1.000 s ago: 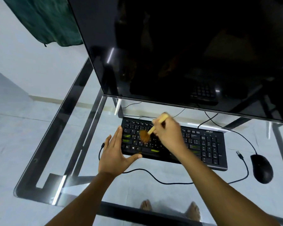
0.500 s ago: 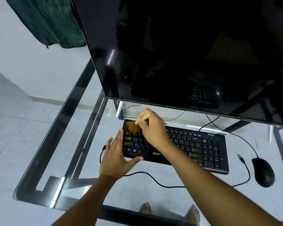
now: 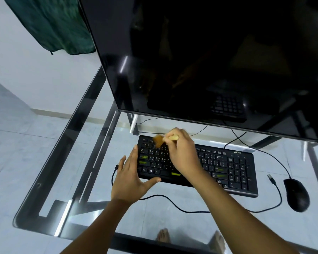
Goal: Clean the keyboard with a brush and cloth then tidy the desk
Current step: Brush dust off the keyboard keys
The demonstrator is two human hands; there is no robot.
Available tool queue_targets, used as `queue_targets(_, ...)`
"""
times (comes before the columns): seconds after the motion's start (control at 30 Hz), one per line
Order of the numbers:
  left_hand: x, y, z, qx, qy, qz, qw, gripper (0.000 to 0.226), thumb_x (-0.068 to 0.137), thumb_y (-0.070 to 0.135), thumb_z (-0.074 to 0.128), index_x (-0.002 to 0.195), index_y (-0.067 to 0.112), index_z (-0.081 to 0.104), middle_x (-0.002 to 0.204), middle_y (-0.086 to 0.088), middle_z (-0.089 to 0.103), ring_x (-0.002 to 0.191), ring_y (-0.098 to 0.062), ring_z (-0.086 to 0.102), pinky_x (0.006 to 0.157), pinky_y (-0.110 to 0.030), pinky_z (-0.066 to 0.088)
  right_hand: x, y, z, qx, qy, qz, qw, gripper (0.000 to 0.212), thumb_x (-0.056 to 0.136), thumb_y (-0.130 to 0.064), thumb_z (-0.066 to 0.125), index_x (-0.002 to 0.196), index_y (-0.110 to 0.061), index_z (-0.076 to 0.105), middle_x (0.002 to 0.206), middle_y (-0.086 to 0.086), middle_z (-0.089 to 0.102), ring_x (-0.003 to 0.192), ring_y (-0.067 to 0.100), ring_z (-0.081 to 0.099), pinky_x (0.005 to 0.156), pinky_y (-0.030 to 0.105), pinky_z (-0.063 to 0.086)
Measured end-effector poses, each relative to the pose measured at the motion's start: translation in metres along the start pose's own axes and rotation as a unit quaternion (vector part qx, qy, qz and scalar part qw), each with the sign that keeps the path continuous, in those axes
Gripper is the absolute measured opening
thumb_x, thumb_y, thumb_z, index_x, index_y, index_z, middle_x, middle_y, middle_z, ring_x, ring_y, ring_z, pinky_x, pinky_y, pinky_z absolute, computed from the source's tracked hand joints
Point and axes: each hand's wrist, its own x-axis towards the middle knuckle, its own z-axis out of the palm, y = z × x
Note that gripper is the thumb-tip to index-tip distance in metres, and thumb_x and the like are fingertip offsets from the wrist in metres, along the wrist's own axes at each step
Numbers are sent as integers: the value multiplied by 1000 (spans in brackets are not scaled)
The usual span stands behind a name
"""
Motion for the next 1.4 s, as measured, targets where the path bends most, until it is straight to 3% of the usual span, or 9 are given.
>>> queue_targets(0.3,-1,1,0,-6,2,-5,1000,123,60,83,61,152,31,-2,158,12,21,147,-30,11,113,-50,28,-8,3,-15,49,81,3,996,15,93,-12,59,84,-23,57,81,-15,60,71,-2,56,61,13,39)
queue_targets(0.4,-1,2,-1,3,8,6,1000,122,62,81,61,152,28,0,158,10,23,146,-28,13,114,-48,26,-18,2,-15,54,-31,25,998,21,94,-14,58,82,-31,56,80,-16,68,66,13,59,59,26,46)
queue_targets(0.53,-1,0,0,-5,7,5,1000,122,61,82,61,152,30,-1,158,12,21,146,-28,12,115,-48,25,-25,10,-29,37,95,36,994,16,92,-7,59,85,-21,57,87,-2,63,71,-1,57,62,8,40)
queue_targets(0.67,-1,1,0,14,31,36,999,120,64,76,64,153,20,6,156,2,29,142,-19,13,114,-49,27,-47,-3,-15,110,-108,108,982,12,93,-12,57,83,-17,57,67,-1,71,64,11,69,64,30,59)
queue_targets(0.8,-1,3,0,10,21,26,999,120,63,80,60,153,23,4,158,5,25,144,-22,13,115,-47,25,-45,7,-15,98,83,75,989,10,93,-17,58,84,-20,56,73,-4,68,67,10,68,66,38,57)
queue_targets(0.93,-1,-1,2,15,13,16,1000,121,62,82,59,153,25,4,157,5,27,145,-28,16,114,-49,27,-47,0,-11,85,-77,84,990,8,93,-19,58,85,-18,58,71,-3,70,65,11,69,65,39,59)
queue_targets(1.07,1,-2,2,14,6,1,1000,122,60,88,54,153,30,1,158,9,22,146,-31,14,113,-52,29,-21,9,-29,80,110,83,987,9,95,-15,56,86,-17,56,77,-3,69,72,13,68,63,27,54)
queue_targets(1.2,0,-3,3,23,8,9,1000,121,60,87,55,152,29,0,158,6,24,145,-33,16,111,-53,29,-7,0,-17,121,-36,117,985,8,96,-19,57,89,-16,57,80,3,72,73,18,71,69,31,58)
queue_targets(1.4,0,-1,3,18,12,13,1000,120,62,81,61,153,27,1,158,6,25,146,-31,15,113,-51,26,5,-9,-2,59,-3,10,998,8,94,-13,56,86,-14,56,82,0,70,75,15,67,65,28,53)
